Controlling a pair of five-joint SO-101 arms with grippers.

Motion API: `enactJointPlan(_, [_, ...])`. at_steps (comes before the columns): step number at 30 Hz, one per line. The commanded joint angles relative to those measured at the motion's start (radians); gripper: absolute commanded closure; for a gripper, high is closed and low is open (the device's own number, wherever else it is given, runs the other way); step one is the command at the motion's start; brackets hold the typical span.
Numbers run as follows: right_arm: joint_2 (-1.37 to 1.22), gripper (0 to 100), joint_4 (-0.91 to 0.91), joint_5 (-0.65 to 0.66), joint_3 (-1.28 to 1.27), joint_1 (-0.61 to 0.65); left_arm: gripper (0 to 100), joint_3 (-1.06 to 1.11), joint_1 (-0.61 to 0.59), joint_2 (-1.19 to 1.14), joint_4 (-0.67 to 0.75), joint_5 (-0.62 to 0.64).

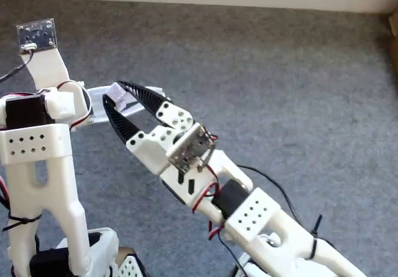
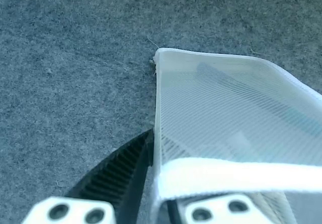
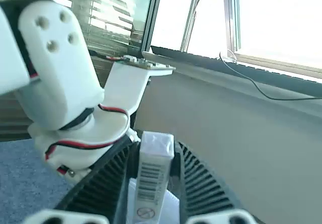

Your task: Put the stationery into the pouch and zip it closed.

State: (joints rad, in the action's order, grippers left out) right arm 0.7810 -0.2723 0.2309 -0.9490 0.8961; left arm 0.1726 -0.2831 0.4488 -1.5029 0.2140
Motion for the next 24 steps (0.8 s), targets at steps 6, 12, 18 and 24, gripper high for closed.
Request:
enactJointPlan(6, [-0.18,99.4,-0.13,0.015,0.004,-0.022,99,-0.002,0.012,0.022,0.037,0.009])
enactJointPlan(12, [-0.189,99.1,-0.124,0.011,0.002,-0.035,99,-0.001,0.012,0.022,0.041,0.009])
enactJointPlan(18, [-0.189,88.6,-0.087,0.009,-0.001,-0.036,99,-0.001,0.012,0.022,0.041,0.009])
enactJointPlan(24, [-0.182,86.8,-0.065,0.009,-0.012,-0.031,99,-0.001,0.012,0.022,0.041,0.009])
